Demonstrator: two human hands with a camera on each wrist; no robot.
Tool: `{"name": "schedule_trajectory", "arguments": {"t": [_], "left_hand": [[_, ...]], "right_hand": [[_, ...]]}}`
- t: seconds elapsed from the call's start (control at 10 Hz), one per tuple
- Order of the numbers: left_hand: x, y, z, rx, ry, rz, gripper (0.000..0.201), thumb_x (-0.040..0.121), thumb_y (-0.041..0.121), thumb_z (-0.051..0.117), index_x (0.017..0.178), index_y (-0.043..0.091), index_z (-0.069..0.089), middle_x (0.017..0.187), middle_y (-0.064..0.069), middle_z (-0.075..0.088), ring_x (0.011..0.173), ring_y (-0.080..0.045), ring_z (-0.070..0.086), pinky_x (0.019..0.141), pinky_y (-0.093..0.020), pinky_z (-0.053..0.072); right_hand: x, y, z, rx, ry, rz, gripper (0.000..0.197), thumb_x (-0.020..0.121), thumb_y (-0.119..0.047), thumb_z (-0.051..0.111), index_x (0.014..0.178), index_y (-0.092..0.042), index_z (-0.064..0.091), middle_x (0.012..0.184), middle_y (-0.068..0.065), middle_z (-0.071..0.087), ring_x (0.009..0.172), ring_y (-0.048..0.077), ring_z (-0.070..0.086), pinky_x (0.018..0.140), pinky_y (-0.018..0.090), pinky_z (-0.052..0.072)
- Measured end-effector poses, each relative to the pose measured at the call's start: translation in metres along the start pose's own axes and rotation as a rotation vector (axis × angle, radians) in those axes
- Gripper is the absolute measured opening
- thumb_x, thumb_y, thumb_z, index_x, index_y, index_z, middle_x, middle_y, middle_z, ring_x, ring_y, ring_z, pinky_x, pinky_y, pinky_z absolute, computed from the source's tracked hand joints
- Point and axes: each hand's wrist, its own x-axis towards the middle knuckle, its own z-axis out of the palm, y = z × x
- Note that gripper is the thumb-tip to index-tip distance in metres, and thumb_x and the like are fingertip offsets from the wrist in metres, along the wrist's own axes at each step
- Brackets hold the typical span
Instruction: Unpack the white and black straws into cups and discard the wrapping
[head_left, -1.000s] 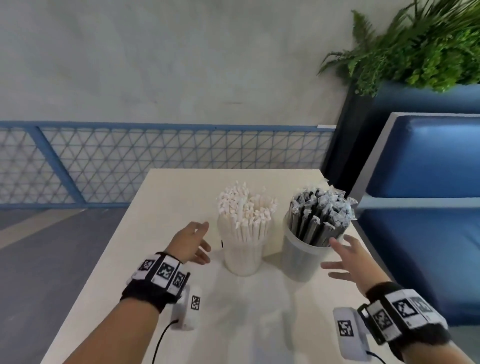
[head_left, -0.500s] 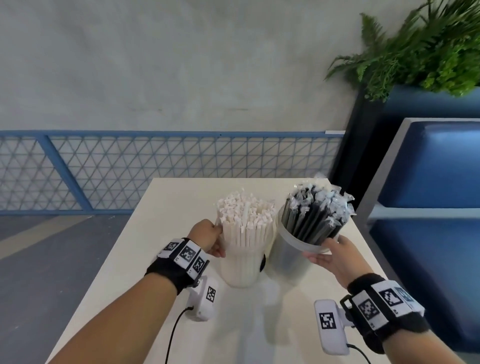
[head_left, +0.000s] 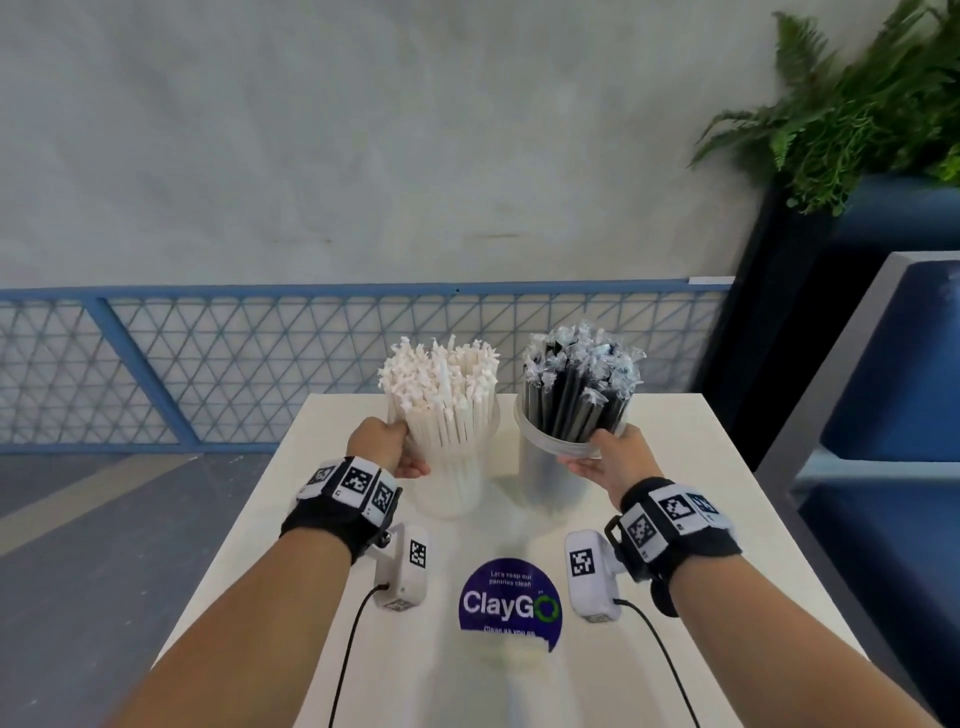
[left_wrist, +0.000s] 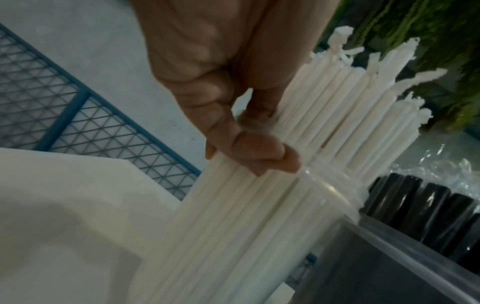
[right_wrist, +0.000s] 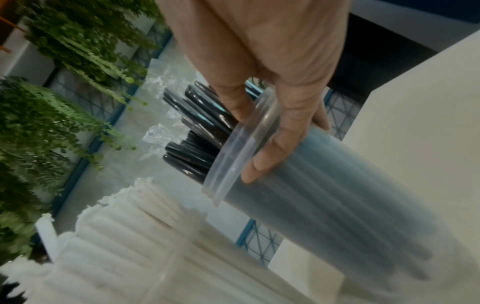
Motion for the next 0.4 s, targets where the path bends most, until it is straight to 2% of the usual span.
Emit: {"name": "schedule_trajectory", "arguments": {"t": [0.1, 0.2, 0.3, 0.4], "left_hand": [[0.01, -0.013, 0.004, -0.009, 0.008, -0.056, 0.03, 0.098, 0.018, 0.041, 0.096, -0.012, 0.044, 0.053, -0.022, 0.055, 0.027, -0.018, 0.055, 0.03, -0.021, 0.046], [0.014, -0.023, 0.005, -0.016, -0.027, -0.104, 0.037, 0.098, 0.02, 0.041, 0.1, -0.016, 0.048, 0.06, -0.024, 0.056, 0.027, -0.018, 0.055, 0.031, -0.021, 0.046], [0.014, -0.024, 0.0, -0.033, -0.033, -0.094, 0.045, 0.099, 0.026, 0.04, 0.109, -0.017, 0.047, 0.054, -0.022, 0.06, 0.031, -0.019, 0.058, 0.034, -0.021, 0.048], [0.006, -0.034, -0.01, -0.129, -0.019, -0.114, 0.044, 0.099, 0.033, 0.036, 0.128, 0.0, 0.034, 0.06, -0.021, 0.063, 0.039, -0.025, 0.061, 0.038, -0.025, 0.052]], "right_hand": [[0.016, 0.008, 0.009, 0.0, 0.025, 0.024, 0.036, 0.089, 0.003, 0.036, 0.124, -0.001, 0.038, 0.112, 0.029, 0.058, 0.067, 0.035, 0.066, 0.049, 0.029, 0.056], [0.016, 0.014, 0.011, 0.004, 0.032, 0.034, 0.036, 0.09, 0.002, 0.035, 0.126, -0.003, 0.036, 0.102, 0.024, 0.058, 0.066, 0.034, 0.065, 0.063, 0.037, 0.056], [0.01, 0.011, 0.012, 0.015, 0.029, 0.052, 0.044, 0.094, -0.008, 0.042, 0.136, -0.008, 0.028, 0.105, 0.017, 0.056, 0.071, 0.033, 0.065, 0.068, 0.04, 0.054], [-0.01, 0.014, -0.001, 0.006, 0.009, 0.079, 0.064, 0.095, -0.026, 0.049, 0.146, -0.014, 0.012, 0.136, 0.016, 0.039, 0.087, 0.035, 0.066, 0.075, 0.043, 0.055]]}}
